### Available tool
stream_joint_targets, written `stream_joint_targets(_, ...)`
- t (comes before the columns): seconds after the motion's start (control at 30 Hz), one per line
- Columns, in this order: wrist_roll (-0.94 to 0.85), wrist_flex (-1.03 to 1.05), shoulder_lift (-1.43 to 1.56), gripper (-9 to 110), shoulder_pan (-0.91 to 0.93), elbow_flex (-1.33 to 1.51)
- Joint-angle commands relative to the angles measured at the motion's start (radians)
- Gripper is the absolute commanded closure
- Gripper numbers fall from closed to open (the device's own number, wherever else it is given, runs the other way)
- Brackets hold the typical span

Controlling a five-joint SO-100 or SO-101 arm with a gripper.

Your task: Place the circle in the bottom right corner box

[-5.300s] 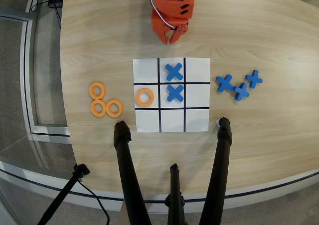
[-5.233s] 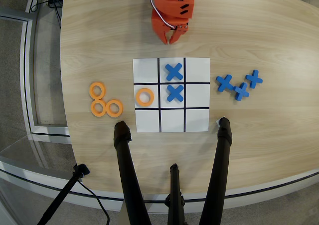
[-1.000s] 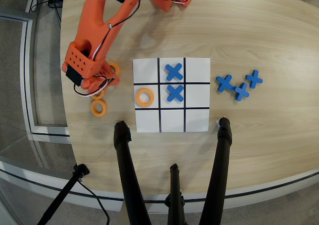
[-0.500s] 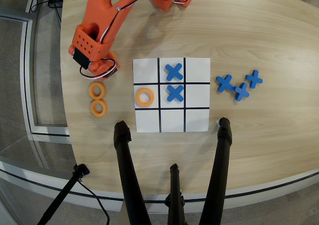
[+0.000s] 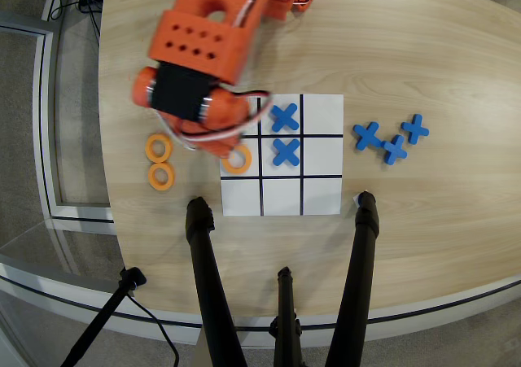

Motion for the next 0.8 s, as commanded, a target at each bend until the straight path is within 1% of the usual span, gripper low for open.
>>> stream_joint_targets(0.0, 0.006, -0.04, 0.041, 102, -0.104, 0.072)
stream_joint_targets(0.13, 0.043, -0.204, 0.041, 102, -0.132, 0.233)
stream_joint_targets(0.33, 0.031, -0.388, -0.023, 102, -0.095, 0.376)
stream_joint_targets(0.77, 0.026, -0.476, -0.106, 102, -0.071, 0.422)
